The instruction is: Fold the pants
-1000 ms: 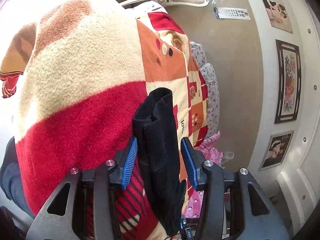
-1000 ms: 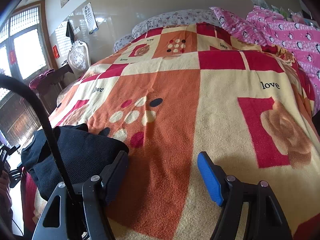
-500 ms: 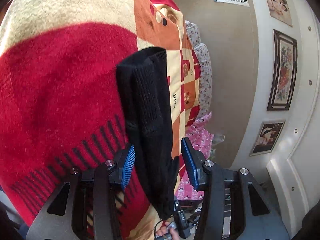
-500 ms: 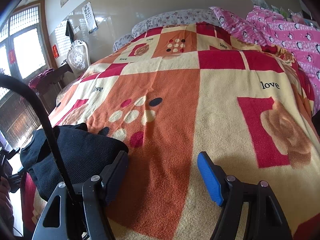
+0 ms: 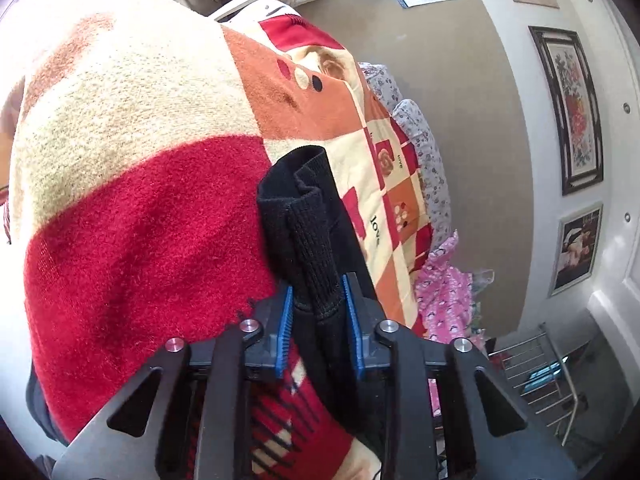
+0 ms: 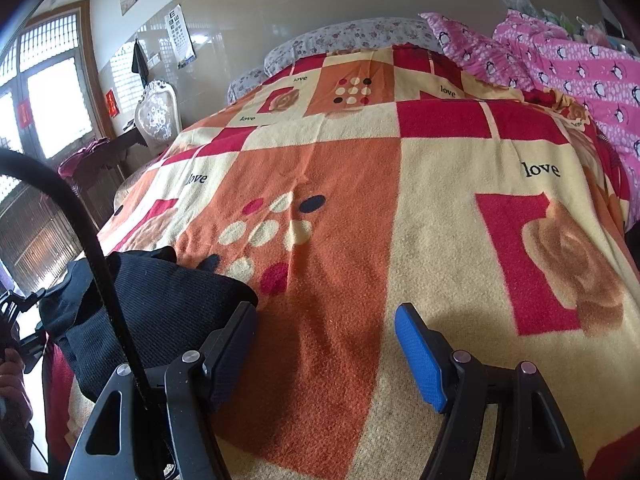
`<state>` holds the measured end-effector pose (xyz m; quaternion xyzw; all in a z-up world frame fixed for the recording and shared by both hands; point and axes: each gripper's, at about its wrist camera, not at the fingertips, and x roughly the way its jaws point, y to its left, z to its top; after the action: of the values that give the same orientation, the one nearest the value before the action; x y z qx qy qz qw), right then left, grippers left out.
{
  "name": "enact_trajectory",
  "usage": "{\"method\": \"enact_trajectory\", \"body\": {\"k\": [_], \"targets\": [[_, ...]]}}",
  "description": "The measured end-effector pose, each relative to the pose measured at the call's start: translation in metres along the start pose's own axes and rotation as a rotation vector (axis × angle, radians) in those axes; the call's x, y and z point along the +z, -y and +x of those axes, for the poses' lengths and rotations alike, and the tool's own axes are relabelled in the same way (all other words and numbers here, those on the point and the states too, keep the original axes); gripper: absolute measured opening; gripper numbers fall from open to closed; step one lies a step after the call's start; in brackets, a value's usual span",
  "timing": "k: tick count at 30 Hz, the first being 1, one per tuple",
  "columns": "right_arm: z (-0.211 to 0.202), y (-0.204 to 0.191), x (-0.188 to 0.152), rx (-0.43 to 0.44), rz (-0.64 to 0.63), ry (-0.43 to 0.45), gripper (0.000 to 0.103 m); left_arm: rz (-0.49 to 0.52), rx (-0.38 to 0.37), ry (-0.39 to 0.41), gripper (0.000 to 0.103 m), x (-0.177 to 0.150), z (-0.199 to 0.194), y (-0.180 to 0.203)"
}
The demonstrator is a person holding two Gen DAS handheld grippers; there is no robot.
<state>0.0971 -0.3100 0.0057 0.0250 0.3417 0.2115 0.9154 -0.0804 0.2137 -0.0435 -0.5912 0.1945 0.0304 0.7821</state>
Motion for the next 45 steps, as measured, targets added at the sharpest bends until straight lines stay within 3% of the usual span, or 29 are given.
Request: {"method": "enact_trajectory", "body": {"k": [3, 5, 9, 12, 15, 17, 20, 23, 25, 28, 33, 35, 37, 38, 42, 45], "targets": [[0.000, 0.000, 0.000, 0.001, 0.000, 0.000, 0.069, 0.096, 0.068, 0.026, 0.013, -0.003, 0.000, 0.007], [0.000, 0.000, 0.000, 0.000, 0.000, -0.001, 0.069, 0.249, 0.158, 0.059, 0.012, -0.010, 0.001, 0.028], [-0.003, 0.000, -0.001, 0.010, 0.002, 0.013, 0.069, 0.792, 0.383, 0.199, 0.012, -0.059, 0.008, 0.092], [-0.016, 0.005, 0.005, 0.031, 0.054, 0.052, 0.069, 1.184, 0.444, 0.298, 0.012, -0.111, 0.016, 0.116], [-0.026, 0.005, 0.024, 0.176, 0.170, 0.062, 0.070, 1.445, 0.425, 0.304, 0.012, -0.151, 0.030, 0.126], [-0.023, -0.008, 0.040, 0.350, 0.233, 0.032, 0.070, 1.554, 0.395, 0.281, 0.012, -0.169, 0.037, 0.131], [-0.008, -0.044, 0.057, 0.657, 0.264, -0.068, 0.069, 1.714, 0.351, 0.239, 0.012, -0.193, 0.044, 0.142], [0.003, -0.082, 0.062, 0.813, 0.236, -0.148, 0.069, 1.860, 0.322, 0.209, 0.012, -0.217, 0.042, 0.146], [0.009, -0.108, 0.064, 0.861, 0.179, -0.203, 0.069, 1.945, 0.316, 0.205, 0.012, -0.228, 0.042, 0.147], [0.015, -0.136, 0.066, 0.851, 0.080, -0.245, 0.069, 2.053, 0.302, 0.199, 0.012, -0.244, 0.039, 0.145], [0.012, -0.152, 0.071, 0.843, 0.013, -0.254, 0.069, 2.158, 0.252, 0.152, 0.012, -0.267, 0.035, 0.143], [0.008, -0.150, 0.071, 0.797, -0.012, -0.233, 0.069, 2.171, 0.223, 0.142, 0.012, -0.277, 0.032, 0.145], [0.011, -0.138, 0.071, 0.712, -0.011, -0.233, 0.044, 2.171, 0.197, 0.126, 0.012, -0.286, 0.032, 0.148], [0.017, -0.128, 0.071, 0.694, 0.021, -0.253, 0.019, 2.170, 0.184, 0.127, 0.012, -0.290, 0.033, 0.151], [0.015, -0.092, 0.068, 0.652, 0.076, -0.250, 0.012, 2.122, 0.098, 0.061, 0.012, -0.303, 0.042, 0.166], [0.016, -0.063, 0.069, 0.638, 0.135, -0.261, 0.012, 2.121, 0.077, 0.037, 0.012, -0.316, 0.054, 0.175]]}}
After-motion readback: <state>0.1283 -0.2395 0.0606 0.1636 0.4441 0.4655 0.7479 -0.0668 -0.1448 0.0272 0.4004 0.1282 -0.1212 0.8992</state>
